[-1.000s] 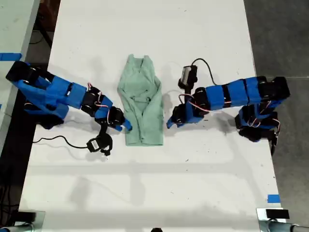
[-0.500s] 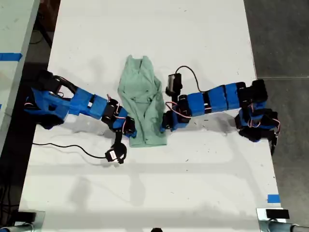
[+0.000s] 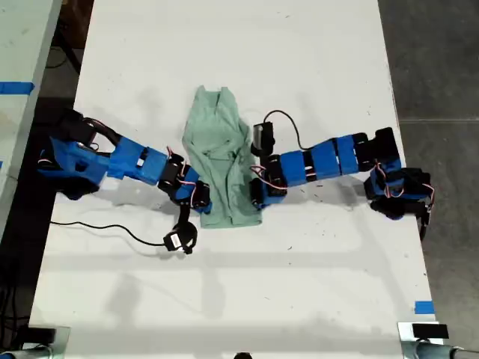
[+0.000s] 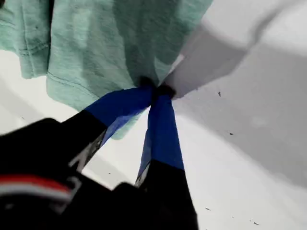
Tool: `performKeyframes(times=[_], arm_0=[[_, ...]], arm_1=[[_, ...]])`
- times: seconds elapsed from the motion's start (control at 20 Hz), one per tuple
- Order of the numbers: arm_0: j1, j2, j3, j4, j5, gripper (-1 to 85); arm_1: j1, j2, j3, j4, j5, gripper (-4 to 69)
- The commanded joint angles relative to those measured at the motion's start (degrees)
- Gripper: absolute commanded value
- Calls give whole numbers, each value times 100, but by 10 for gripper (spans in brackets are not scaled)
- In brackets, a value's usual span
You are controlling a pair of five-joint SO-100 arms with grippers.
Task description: Fold t shirt
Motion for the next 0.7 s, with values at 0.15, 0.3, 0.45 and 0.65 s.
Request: performKeyframes(times=[0.15,0.3,0.45,0.65], arm_0=[[149,9,-105,-44,70,-2],[149,18,-105,-44,70,-2],[158,35,-105,-62,88,-2],[396,185,-114,-70,79,-2]], arm_1=[[-220,229,-606,360,281,157],[-185,35,-545,202,281,211],[-167,-422,-589,9,272,12],[-580,-466,-949,88,519,12]])
